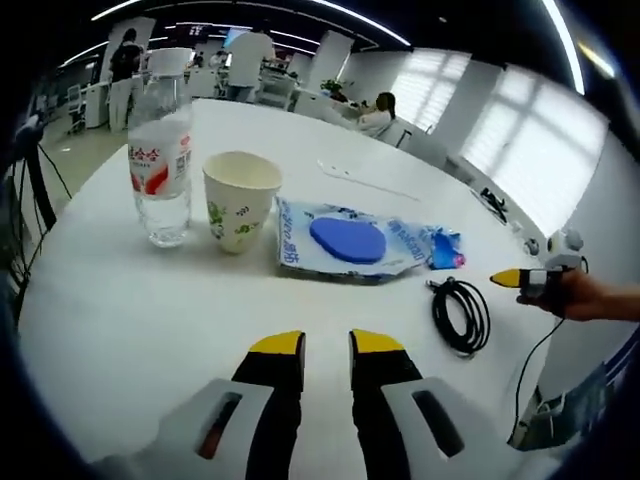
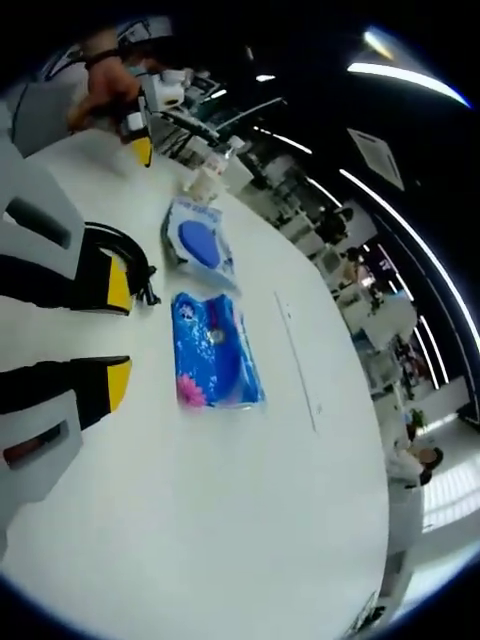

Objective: Arrange the tabletop items into an orderly group along one side of the table until the central work area is clear of visible clutter.

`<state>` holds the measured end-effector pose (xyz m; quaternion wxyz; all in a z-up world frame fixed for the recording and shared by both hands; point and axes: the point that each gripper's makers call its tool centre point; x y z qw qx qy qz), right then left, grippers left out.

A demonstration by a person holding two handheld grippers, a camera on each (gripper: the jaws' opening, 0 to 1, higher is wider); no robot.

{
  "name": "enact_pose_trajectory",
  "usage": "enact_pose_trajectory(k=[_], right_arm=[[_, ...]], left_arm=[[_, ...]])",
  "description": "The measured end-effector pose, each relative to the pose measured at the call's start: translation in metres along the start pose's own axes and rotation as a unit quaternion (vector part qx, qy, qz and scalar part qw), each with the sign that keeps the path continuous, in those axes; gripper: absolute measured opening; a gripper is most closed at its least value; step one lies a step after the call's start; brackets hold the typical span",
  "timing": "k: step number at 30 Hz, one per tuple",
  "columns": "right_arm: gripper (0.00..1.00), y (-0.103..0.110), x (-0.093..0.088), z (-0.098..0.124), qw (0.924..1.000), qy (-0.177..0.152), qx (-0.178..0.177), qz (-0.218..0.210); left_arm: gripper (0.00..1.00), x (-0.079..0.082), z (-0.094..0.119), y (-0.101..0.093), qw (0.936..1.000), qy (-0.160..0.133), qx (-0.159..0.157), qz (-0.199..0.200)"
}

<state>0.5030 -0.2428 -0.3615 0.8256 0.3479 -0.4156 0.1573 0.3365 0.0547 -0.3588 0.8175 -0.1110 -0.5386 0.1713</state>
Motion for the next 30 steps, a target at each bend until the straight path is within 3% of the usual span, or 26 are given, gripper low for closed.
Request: enact_pose_trajectory(k=[3,4,11,14,17,24,30], right_arm=[[0.18,-0.002,0.000,0.010,1.0000,-0.005,0.001,0.004],[0.18,-0.001,0.001,0.014,1.0000,-0.006,0.003,0.007],[0.24,0.005,0.008,0.022,0.9977,-0.006,0.031,0.060],[0.27,0.016,0.012,0.030,0.9957,-0.002,0.045,0.081],[0.31,0.009,0.010,0.032,0.9941,0.000,0.056,0.093],[0.35,0.022,0.005,0.051,0.9888,0.008,0.076,0.128],[0.47,0.038,0.004,0.058,0.9823,0.006,0.092,0.163]], left_arm=[[0.17,0.010,0.010,-0.002,0.9999,-0.009,0.003,-0.008],[0.17,0.015,0.017,0.008,0.9999,-0.012,0.002,-0.010],[0.20,0.034,0.036,0.027,0.9994,-0.026,-0.004,-0.021],[0.23,0.039,0.040,0.028,0.9993,-0.031,-0.013,-0.016],[0.27,0.044,0.050,0.026,0.9986,-0.028,-0.029,-0.036],[0.29,0.044,0.071,0.031,0.9970,-0.026,-0.039,-0.062],[0.33,0.039,0.084,0.023,0.9949,-0.017,-0.059,-0.081]])
Point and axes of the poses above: the point that each gripper's makers call its tool centre point, and the gripper's own axes: z roughly backward along the fingers, y roughly to its left, x roughly out of its top, and after that the axes turned 15 degrees about -y, right-handed
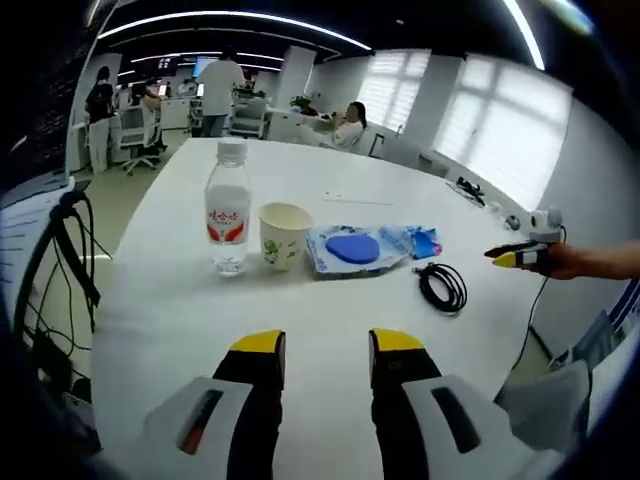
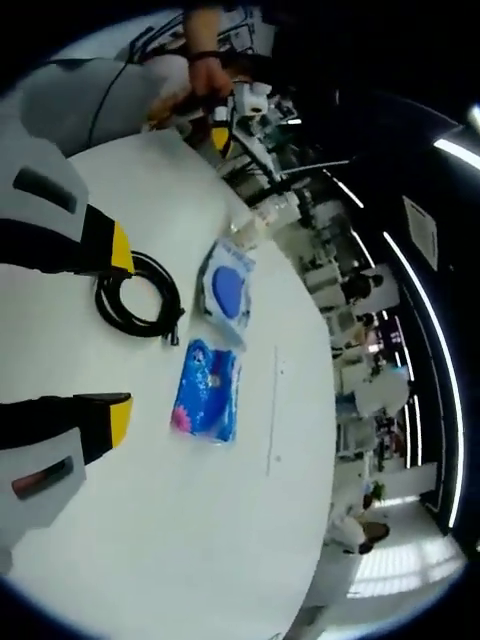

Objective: Arrange the tabletop items into an orderly group along one side of the table until the central work area is clear of visible clutter.

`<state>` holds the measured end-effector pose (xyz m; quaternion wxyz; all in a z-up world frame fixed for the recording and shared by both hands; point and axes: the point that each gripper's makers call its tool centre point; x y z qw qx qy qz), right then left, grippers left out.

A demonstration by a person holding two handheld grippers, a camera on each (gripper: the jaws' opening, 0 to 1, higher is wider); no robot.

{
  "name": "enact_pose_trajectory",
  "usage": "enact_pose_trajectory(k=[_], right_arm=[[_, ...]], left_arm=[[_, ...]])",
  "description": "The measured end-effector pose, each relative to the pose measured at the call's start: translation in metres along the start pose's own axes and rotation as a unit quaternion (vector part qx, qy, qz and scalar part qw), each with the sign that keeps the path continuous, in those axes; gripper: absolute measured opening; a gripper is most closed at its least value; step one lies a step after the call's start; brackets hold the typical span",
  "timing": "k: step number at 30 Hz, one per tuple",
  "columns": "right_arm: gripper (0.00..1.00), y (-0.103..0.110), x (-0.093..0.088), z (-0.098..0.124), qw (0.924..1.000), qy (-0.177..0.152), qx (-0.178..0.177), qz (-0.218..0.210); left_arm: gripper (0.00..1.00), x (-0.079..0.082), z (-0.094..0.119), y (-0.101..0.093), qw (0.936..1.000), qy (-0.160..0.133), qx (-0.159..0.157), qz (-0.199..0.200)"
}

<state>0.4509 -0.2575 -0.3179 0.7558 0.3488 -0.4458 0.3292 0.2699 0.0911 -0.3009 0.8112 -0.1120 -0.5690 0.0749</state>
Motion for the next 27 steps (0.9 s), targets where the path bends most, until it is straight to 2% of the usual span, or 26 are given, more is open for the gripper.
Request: enact_pose_trajectory(k=[2,3,9,14,18,19,27], right_arm=[[0.48,0.010,0.000,0.006,0.9997,0.006,0.007,0.023],[0.48,0.006,-0.003,0.002,0.9994,0.009,0.013,0.031],[0.50,0.025,0.003,0.002,0.9984,0.010,0.025,0.050],[0.52,0.033,0.003,0.003,0.9980,0.010,0.032,0.053],[0.53,0.037,0.001,0.001,0.9974,0.013,0.038,0.059],[0.53,0.043,0.000,0.001,0.9970,0.015,0.041,0.064],[0.53,0.049,-0.004,0.003,0.9973,0.018,0.044,0.056]], left_arm=[[0.34,-0.001,0.002,-0.002,0.9999,0.004,-0.007,-0.014],[0.35,0.000,0.004,-0.004,0.9998,0.004,-0.009,-0.018],[0.36,0.005,0.011,-0.012,0.9996,-0.007,-0.017,-0.019],[0.38,0.008,0.017,-0.018,0.9993,-0.009,-0.022,-0.028],[0.39,0.009,0.019,-0.009,0.9992,-0.015,-0.024,-0.030],[0.39,0.010,0.019,-0.008,0.9992,-0.015,-0.024,-0.030],[0.39,0.008,0.027,-0.015,0.9992,-0.018,-0.022,-0.028]])
Point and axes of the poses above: the point that each gripper's makers call its tool centre point, and the gripper's own axes: z roughly backward along the fingers, y roughly to its left, x roughly out of its top, and after that the axes turned 15 degrees about -y, right-handed
